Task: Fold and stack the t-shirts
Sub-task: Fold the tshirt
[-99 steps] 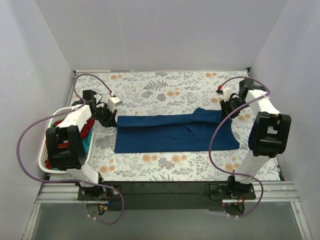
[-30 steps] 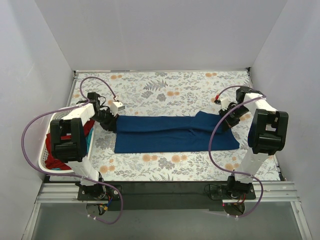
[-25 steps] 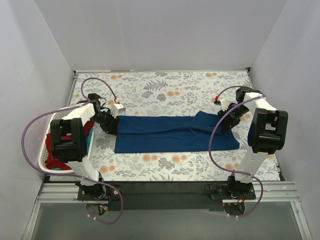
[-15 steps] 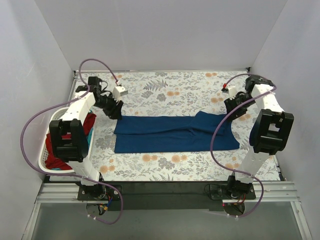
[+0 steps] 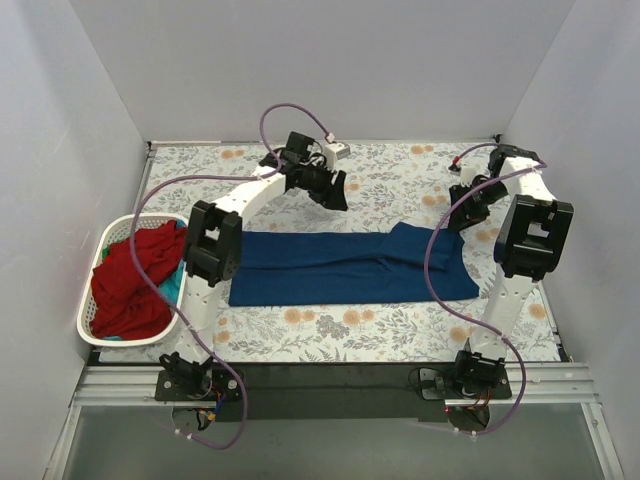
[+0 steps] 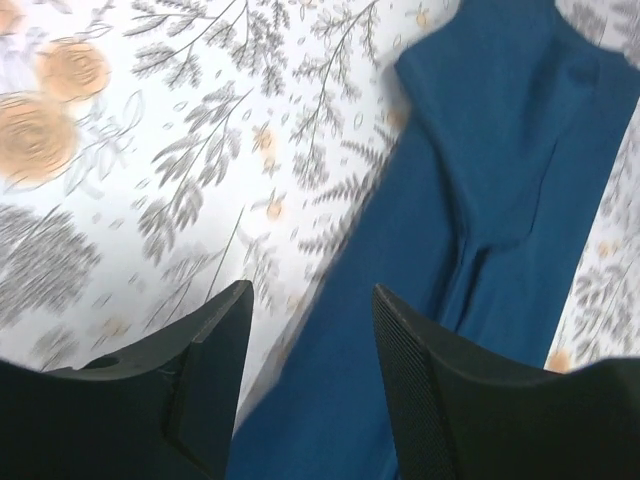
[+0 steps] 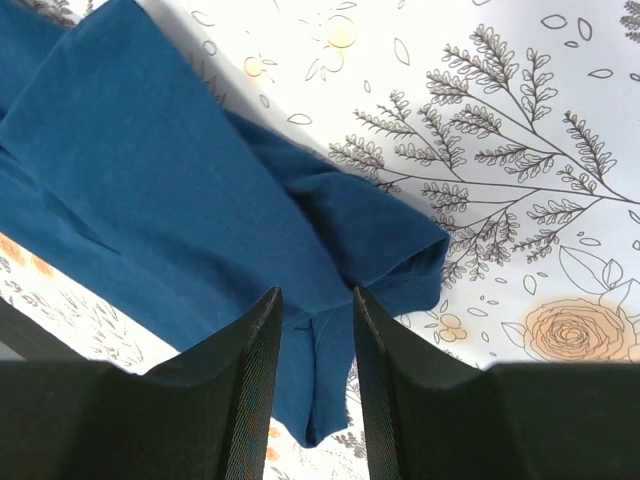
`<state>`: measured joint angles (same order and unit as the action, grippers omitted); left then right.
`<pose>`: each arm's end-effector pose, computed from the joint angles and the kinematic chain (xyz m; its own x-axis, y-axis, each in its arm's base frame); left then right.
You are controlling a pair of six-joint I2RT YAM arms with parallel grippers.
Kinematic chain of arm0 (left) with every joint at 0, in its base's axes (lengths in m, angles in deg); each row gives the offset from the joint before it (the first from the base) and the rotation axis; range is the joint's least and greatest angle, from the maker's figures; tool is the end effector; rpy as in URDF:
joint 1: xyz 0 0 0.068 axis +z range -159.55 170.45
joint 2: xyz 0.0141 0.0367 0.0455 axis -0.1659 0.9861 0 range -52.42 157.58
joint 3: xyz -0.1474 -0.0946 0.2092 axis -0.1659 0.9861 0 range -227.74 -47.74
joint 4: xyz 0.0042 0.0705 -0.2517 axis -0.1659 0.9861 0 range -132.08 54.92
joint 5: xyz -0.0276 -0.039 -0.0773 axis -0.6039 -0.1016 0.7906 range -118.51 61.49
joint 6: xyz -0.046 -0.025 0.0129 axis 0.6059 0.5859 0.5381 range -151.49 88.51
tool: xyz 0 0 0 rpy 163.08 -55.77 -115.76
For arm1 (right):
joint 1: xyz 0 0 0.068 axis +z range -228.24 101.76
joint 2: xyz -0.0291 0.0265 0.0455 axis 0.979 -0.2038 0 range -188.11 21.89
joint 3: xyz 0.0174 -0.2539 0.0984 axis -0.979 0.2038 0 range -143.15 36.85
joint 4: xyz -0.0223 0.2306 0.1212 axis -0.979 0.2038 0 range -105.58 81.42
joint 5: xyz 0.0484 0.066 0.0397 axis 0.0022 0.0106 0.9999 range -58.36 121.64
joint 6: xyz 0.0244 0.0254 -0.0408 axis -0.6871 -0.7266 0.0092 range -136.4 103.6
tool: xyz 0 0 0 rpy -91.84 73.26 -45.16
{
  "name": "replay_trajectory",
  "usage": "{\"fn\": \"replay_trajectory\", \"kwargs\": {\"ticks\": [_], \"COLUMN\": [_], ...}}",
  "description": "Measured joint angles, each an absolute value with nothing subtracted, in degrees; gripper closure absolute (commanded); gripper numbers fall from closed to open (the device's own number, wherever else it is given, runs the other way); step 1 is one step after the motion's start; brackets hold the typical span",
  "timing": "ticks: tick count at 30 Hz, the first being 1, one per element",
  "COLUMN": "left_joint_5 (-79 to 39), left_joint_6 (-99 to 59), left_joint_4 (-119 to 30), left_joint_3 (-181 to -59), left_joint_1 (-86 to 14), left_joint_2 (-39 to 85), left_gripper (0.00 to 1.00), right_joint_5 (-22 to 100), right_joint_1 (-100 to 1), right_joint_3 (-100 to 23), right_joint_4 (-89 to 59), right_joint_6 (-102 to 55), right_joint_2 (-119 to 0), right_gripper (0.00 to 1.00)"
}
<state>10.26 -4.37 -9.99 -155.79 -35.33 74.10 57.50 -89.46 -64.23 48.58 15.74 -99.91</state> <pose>0.4342 -0.2345 0.2264 -0.9368 0.0577 -0.3450 0.3036 0.6240 -0.7200 0.4140 -0.0663 0.2017 -0.9000 -0.3096 -0.3067 -0.4039 0.8568 0.3204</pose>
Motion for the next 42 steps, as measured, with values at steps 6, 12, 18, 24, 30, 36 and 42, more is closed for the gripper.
{"fn": "replay_trajectory", "kwargs": {"ticks": [6, 12, 18, 24, 30, 36, 42], "left_joint_5": [11.33, 11.90, 12.16, 12.75, 13.75, 14.13, 14.69], "left_joint_6": [9.66, 17.09, 20.43, 23.03, 25.07, 26.95, 28.59], "left_joint_4": [-14.86, -18.16, -22.03, -25.15, -27.45, -29.57, -31.08], "left_joint_3": [-163.94, -165.87, -165.87, -169.67, -170.28, -171.68, -172.42], "left_joint_1": [-39.09, -41.34, -42.96, -43.96, -44.97, -46.15, -46.78], "left_joint_2": [85.71, 89.38, 89.90, 93.45, 96.24, 97.73, 98.65], "left_gripper": [0.39, 0.38, 0.38, 0.39, 0.39, 0.39, 0.44], "right_joint_5": [57.57, 57.90, 57.92, 57.44, 56.70, 56.67, 57.55], "right_joint_1": [-89.53, -89.53, -89.53, -89.53, -89.53, -89.53, -89.53], "right_joint_3": [-64.64, -64.62, -64.62, -63.90, -61.43, -61.15, -61.15], "right_joint_4": [48.43, 48.23, 47.16, 46.77, 46.37, 46.35, 46.35], "right_joint_6": [14.19, 13.57, 12.55, 12.46, 12.81, 13.22, 13.95], "right_joint_2": [-101.53, -101.72, -102.36, -102.36, -102.36, -102.34, -102.18], "right_gripper": [0.58, 0.57, 0.58, 0.59, 0.65, 0.76, 0.94]}}
